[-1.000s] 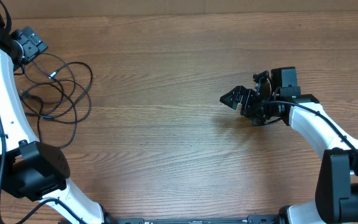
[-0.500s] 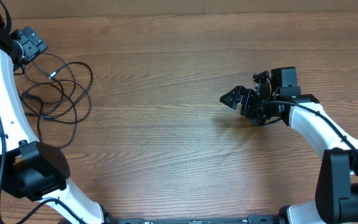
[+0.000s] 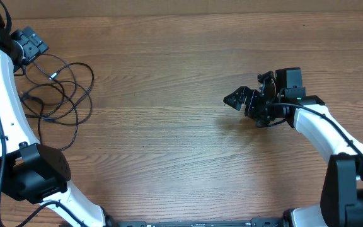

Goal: Untangle cables

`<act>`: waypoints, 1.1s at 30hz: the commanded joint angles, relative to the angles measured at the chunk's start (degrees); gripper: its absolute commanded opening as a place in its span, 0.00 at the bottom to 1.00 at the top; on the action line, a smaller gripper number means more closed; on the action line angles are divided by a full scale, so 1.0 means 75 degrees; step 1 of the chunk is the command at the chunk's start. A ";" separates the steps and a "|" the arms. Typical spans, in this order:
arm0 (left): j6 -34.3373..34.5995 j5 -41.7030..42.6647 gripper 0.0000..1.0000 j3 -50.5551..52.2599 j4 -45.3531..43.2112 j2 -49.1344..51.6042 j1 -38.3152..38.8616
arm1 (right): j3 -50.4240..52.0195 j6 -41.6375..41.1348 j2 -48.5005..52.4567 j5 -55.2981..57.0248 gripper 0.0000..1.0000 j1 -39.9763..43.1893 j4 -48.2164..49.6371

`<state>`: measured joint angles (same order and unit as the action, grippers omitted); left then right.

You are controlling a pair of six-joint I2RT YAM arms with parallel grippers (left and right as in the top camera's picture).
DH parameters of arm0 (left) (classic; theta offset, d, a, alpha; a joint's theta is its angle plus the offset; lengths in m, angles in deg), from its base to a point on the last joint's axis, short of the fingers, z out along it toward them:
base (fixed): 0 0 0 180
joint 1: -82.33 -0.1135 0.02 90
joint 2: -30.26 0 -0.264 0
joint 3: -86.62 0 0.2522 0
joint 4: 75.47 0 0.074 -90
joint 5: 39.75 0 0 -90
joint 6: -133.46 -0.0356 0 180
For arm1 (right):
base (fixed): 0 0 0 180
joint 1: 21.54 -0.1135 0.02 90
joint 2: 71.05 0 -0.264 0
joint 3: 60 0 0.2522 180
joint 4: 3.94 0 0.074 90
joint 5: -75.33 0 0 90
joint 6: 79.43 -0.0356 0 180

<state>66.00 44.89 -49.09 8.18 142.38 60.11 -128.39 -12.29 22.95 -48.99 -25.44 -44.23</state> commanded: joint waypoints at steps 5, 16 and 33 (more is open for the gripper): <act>0.0052 0.0067 1.00 0.0009 0.0017 -0.0015 0.0015 | 0.0050 0.0058 -0.1163 0.0035 1.00 -0.0035 0.0044; 0.0052 0.0064 1.00 0.0009 0.0017 -0.0015 0.0015 | 0.0050 0.0064 -0.3118 0.0038 1.00 -0.0026 0.0006; 0.0052 0.0064 1.00 0.0009 0.0017 -0.0015 0.0015 | 0.0280 0.0306 -0.6461 0.1716 1.00 -0.0015 -0.0874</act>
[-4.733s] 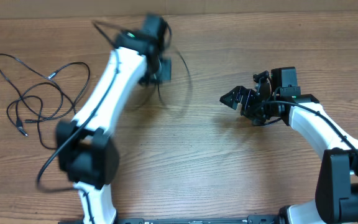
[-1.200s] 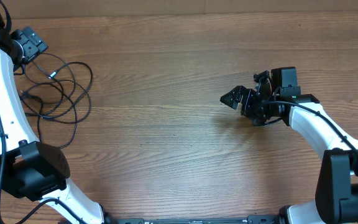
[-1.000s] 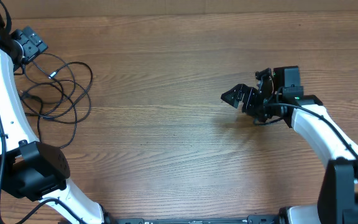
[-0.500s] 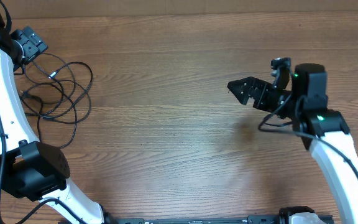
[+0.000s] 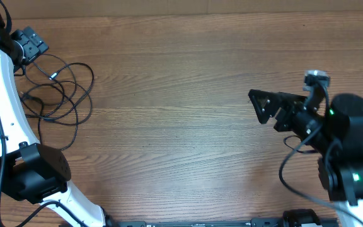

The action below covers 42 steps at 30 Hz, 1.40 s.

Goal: Untangle cables

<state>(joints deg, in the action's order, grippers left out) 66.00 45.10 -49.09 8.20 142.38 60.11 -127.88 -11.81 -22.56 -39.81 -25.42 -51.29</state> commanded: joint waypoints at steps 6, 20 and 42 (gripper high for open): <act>0.0052 0.0035 1.00 0.0009 0.0015 -0.0015 0.0015 | 0.0685 0.0860 -0.1355 0.0493 1.00 -0.0026 0.0863; 0.0052 0.0035 0.99 0.0009 0.0015 -0.0015 0.0015 | 0.2588 0.0851 -0.2725 0.0405 1.00 -0.0032 0.4718; 0.0052 0.0038 0.99 0.0009 0.0015 -0.0015 0.0015 | 0.4657 0.1029 -0.4966 0.1035 1.00 -0.0184 0.7565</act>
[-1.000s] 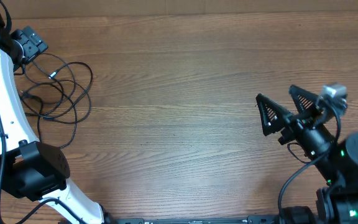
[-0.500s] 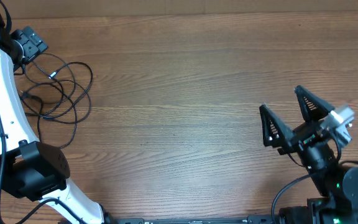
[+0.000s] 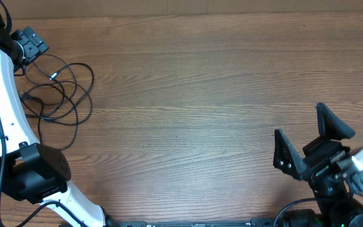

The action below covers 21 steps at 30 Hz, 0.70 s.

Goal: Untangle cables

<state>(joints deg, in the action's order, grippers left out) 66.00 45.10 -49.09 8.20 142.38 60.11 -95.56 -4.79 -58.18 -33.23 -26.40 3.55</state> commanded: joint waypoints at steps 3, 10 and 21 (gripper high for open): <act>0.0052 0.0035 1.00 0.0009 0.0015 -0.0015 0.0015 | 0.0860 0.0090 -0.0449 0.0157 1.00 -0.0052 0.0787; 0.0052 0.0035 1.00 0.0009 0.0015 -0.0015 0.0015 | 0.1958 0.0090 -0.1218 0.0178 1.00 -0.0052 0.1746; 0.0052 0.0035 1.00 0.0009 0.0015 -0.0015 0.0015 | 0.2401 0.0093 -0.1696 0.0676 1.00 -0.0073 0.0667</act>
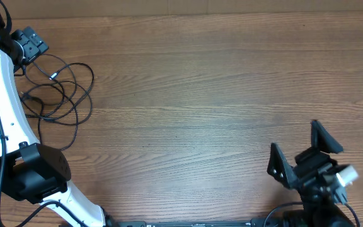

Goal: Untangle cables

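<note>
A thin black cable (60,89) lies in several overlapping loops at the far left of the wooden table (188,82), one strand running up toward the left arm's black head. My left gripper (28,41) sits at the top left corner beside those loops; its fingers are not distinguishable. Low at the right, by the table's front edge, my right gripper (300,152) is raised toward the camera with its jaws spread wide and nothing between them, far from the cable.
The left arm's white link (2,94) runs down the left edge next to the cable, ending at its black base (33,173). The right arm's base sits at the bottom right.
My right gripper has shifted slightly down and left near the front edge, still open. The cable and left arm have not moved.
My right gripper was low over the table's right middle, far from the cable. It then stood further right and higher, open. Then it was back near the front right edge, where it stays. The cable loops and left arm kept their place throughout.
</note>
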`<act>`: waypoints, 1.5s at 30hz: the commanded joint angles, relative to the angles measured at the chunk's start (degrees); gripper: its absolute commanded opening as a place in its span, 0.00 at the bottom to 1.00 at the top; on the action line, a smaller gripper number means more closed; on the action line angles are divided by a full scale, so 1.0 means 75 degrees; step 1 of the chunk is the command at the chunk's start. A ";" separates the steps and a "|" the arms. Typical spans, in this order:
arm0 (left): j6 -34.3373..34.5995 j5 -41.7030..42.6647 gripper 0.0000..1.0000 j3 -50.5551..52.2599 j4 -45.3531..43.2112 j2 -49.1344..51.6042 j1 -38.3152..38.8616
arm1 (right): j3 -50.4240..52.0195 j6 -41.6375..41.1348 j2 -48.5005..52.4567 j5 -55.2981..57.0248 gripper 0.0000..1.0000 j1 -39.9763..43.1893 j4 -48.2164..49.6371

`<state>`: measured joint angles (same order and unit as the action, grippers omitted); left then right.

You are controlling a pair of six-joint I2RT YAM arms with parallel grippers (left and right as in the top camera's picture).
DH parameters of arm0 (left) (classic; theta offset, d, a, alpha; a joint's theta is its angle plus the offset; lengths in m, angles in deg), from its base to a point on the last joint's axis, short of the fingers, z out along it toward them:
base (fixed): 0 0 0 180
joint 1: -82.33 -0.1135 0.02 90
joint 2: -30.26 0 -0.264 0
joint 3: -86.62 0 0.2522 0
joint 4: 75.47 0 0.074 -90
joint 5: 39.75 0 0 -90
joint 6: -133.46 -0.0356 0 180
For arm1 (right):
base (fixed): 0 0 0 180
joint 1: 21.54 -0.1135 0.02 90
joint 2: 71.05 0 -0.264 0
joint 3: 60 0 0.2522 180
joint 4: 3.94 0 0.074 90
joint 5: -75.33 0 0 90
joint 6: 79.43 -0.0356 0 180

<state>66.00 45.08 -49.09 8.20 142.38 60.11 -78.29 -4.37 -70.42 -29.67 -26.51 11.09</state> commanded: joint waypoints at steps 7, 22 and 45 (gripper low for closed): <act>0.0052 0.0041 0.99 0.0009 0.0015 -0.0015 0.0015 | 0.0099 0.0032 -0.0064 0.0854 1.00 -0.0058 -0.3051; 0.0052 0.0038 1.00 0.0009 0.0015 -0.0015 0.0015 | 0.0545 0.0026 -0.0061 0.1871 1.00 -0.0058 -0.4479; 0.0052 0.0038 1.00 0.0009 0.0015 -0.0015 0.0015 | 0.0542 0.0026 -0.0058 0.1853 1.00 -0.0050 -0.4482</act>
<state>66.00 45.26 -49.09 8.20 142.38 60.11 -74.79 -4.40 -70.36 -16.58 -26.56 -22.85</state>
